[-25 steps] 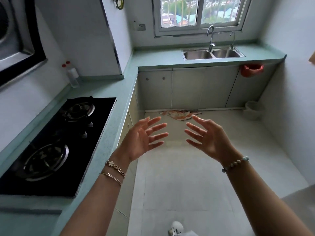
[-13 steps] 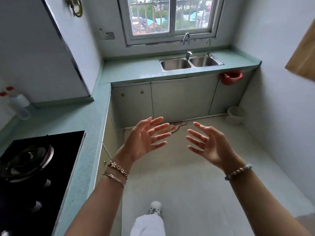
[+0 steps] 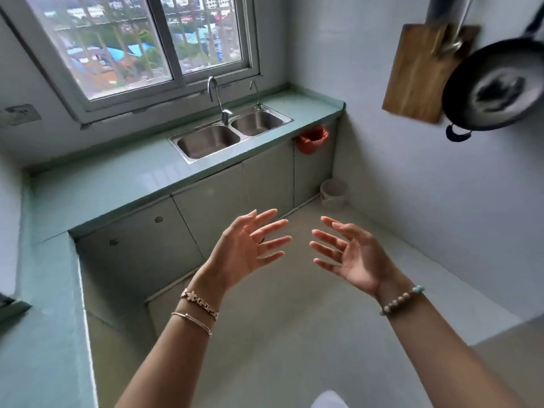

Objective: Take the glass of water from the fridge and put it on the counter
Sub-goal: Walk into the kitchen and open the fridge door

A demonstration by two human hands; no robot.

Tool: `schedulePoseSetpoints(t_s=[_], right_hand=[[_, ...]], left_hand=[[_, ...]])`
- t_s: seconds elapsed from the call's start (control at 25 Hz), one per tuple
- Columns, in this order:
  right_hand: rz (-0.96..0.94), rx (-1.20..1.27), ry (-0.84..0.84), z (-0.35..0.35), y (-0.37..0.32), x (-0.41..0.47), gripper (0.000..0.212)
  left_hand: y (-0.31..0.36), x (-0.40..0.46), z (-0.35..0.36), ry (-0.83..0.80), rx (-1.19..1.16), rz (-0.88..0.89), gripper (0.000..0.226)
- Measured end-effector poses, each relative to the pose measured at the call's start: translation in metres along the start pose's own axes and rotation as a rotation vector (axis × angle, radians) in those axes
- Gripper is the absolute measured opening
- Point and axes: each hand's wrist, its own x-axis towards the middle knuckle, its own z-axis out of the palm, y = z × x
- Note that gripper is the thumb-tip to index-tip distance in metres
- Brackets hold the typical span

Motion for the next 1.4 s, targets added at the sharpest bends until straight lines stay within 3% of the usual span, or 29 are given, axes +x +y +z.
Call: schedulePoseSetpoints(t_s=[0.28,0.76,1.12,1.4], right_hand=[[-0.16,0.124,0.217,-0.065,-0.061,0.066,0.036],[-0.389,0.279,0.549,-0.187,-0.203,0.126,0.034],[-0.579,0.456,0.956,-0.277,-0.255,0.119,0.028],[-0.763,0.575,1.217,-0.304,-0.302,0.105,0.026]], left_hand=[[0.024,0.167,0.035,-0.218,0.097,-0.142,0.051],[0.05,0.426,0.176,-0.522,0.196,-0.343,0.037],[0.005,0.553,0.322,-0.914,0.328,-0.578,0.042],[-0.012,0.611,0.432,-1.208,0.437,-0.716,0.042]])
